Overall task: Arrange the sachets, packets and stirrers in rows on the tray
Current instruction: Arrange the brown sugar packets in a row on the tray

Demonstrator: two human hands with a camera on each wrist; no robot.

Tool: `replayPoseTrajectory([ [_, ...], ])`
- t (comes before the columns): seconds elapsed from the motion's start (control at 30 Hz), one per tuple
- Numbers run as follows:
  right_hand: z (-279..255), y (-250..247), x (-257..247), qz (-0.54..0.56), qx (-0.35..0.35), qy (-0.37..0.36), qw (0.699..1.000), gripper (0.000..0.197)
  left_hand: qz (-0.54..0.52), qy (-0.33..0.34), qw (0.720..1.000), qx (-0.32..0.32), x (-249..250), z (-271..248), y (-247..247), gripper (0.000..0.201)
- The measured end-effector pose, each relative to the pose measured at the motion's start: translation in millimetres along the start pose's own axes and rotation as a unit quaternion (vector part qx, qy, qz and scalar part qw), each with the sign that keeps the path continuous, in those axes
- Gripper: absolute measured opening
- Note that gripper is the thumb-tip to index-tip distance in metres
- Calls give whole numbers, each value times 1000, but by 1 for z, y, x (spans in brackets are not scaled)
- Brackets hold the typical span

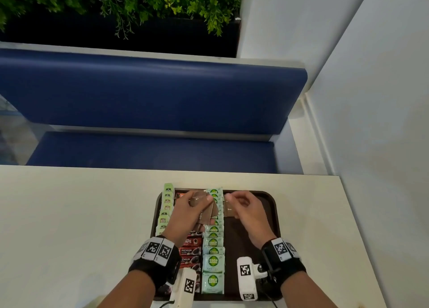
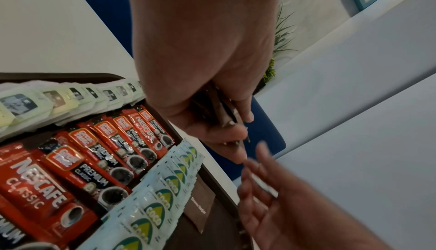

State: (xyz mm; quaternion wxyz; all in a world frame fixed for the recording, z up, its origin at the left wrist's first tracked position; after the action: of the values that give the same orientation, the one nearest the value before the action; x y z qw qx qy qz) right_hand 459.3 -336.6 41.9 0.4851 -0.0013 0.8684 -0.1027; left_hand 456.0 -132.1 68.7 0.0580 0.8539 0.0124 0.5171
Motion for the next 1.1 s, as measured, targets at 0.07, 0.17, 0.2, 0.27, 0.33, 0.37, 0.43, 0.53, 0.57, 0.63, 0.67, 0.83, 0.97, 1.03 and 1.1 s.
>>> replayPoseTrajectory([
  [0.07, -15, 16, -22, -11, -81, -19, 996, 51, -5, -2, 1000, -16, 4, -2, 12, 31],
  [0.17, -26, 25, -35, -42, -112, -38, 992, 54, -28, -27, 998, -49, 6, -4, 30, 38],
  [0.2, -27, 23, -36, -38, -110, -39, 992, 52, -39, -41, 997, -58, 6, -4, 34, 41],
  [0.27, -28, 15, -39, -26, -96, -32, 995, 43, -70, -64, 993, -72, 6, -6, 38, 40],
  [0.33, -31, 5, -40, -3, -83, -25, 996, 36, -91, -60, 990, -90, 9, -9, 40, 32],
  [0.37, -33, 1, -40, 7, -79, -24, 997, 34, -92, -50, 989, -102, 12, -12, 41, 30],
  [0.43, -37, -5, -40, 24, -70, -16, 997, 32, -79, -24, 989, -121, 15, -17, 41, 32],
  [0.53, -45, -8, -38, 35, -77, 8, 996, 26, -62, 3, 993, -98, 13, -18, 35, 35],
  [0.57, -46, -10, -37, 28, -82, 18, 996, 23, -55, 12, 995, -81, 13, -18, 31, 35],
  [0.63, -48, -14, -35, 14, -99, 35, 994, 16, -37, 25, 998, -53, 14, -16, 23, 35],
  [0.67, -48, -16, -34, 8, -107, 42, 993, 15, -31, 29, 998, -48, 14, -16, 21, 35],
  [0.83, -49, -15, -28, 21, -132, 70, 989, 22, -28, 42, 997, -55, 21, -17, 21, 34],
  [0.97, -47, -6, -22, 92, -112, 80, 986, 20, -16, 36, 997, -69, 19, -17, 27, 34],
  [1.03, -36, -15, -17, 152, -67, 86, 982, 17, -14, 27, 997, -66, 15, -18, 25, 33],
  [1.1, -20, -33, -13, 154, -7, 69, 986, 15, -19, 18, 998, -51, 11, -19, 18, 33],
])
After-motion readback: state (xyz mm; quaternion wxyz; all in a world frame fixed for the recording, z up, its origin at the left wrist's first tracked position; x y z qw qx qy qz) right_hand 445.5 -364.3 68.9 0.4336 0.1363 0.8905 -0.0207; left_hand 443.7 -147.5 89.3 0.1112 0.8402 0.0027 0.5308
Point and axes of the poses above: each hand's wrist, its own z-axis towards the middle knuckle, its own y-axis out of the palm, x = y × z, the point moved 9 cm from there along z, towards the middle knuckle, and after that the axes turned 6 degrees about y, right-handed, at the moved point
